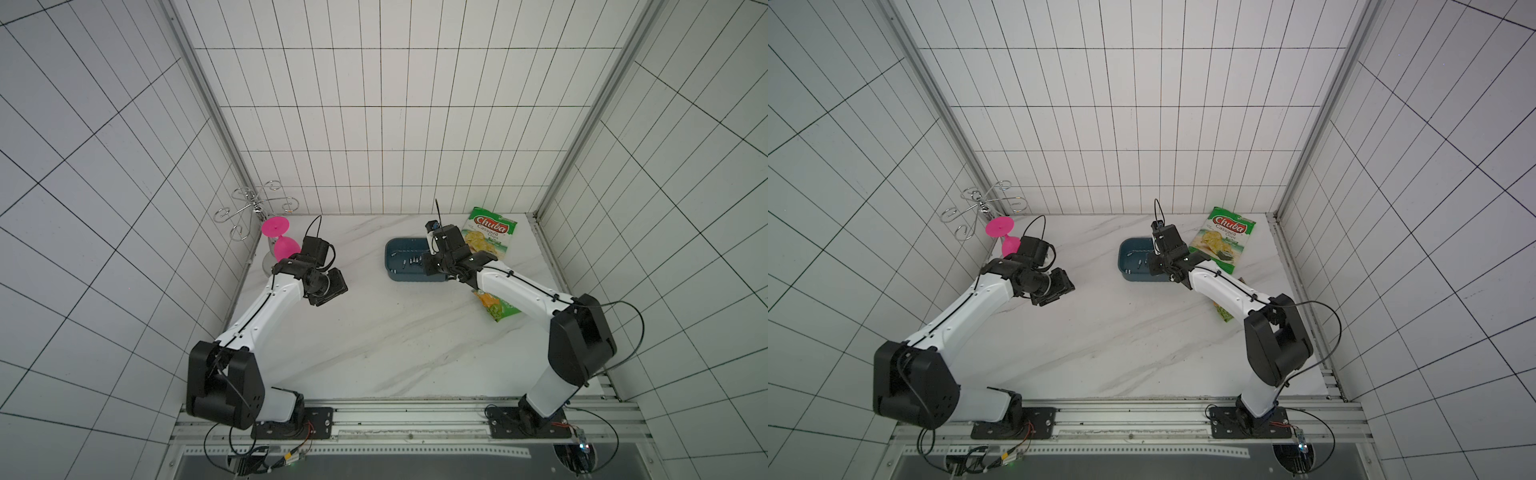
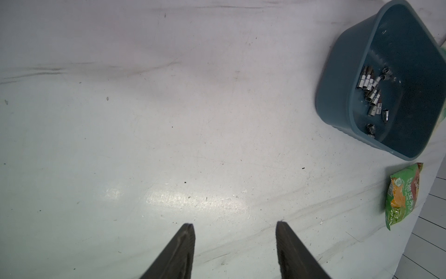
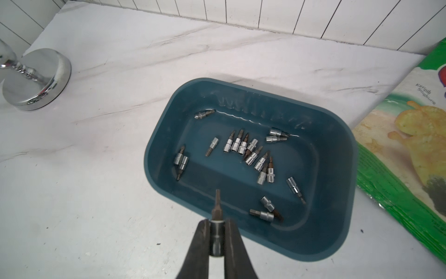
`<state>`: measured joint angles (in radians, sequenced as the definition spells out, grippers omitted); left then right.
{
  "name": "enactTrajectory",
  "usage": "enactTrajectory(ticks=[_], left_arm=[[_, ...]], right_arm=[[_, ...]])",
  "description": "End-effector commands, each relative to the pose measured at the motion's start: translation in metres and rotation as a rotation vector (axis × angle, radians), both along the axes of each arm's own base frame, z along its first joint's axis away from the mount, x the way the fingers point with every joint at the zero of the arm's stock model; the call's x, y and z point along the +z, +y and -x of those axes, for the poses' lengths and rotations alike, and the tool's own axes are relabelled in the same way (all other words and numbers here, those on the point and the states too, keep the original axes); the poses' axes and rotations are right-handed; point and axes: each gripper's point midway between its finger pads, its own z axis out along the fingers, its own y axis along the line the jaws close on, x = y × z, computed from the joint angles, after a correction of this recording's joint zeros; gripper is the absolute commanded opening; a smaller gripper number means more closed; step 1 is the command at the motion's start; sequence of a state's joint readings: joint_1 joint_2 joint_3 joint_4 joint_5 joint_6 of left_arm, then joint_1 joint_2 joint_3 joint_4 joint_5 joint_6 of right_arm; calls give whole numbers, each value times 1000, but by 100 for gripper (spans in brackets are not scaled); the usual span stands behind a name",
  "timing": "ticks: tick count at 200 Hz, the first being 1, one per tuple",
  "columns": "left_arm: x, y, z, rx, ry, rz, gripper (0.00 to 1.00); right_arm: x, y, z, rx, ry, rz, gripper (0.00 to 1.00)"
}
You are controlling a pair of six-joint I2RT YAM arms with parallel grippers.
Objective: Put the bit on the desktop into the storage box
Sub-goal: Place the screwdriver bit in the storage box.
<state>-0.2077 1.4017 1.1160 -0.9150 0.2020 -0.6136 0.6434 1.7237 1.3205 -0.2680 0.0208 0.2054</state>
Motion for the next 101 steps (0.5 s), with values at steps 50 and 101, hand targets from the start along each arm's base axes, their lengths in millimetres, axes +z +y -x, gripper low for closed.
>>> enactTrajectory(ticks=[50, 101], left_arm=[[11, 3, -3, 10, -24, -13, 58], [11, 7, 4, 16, -20, -25, 58]], right_arm=[[-64, -24, -52, -22, 146, 169, 0], [-94, -31, -78, -51, 175, 256, 0]])
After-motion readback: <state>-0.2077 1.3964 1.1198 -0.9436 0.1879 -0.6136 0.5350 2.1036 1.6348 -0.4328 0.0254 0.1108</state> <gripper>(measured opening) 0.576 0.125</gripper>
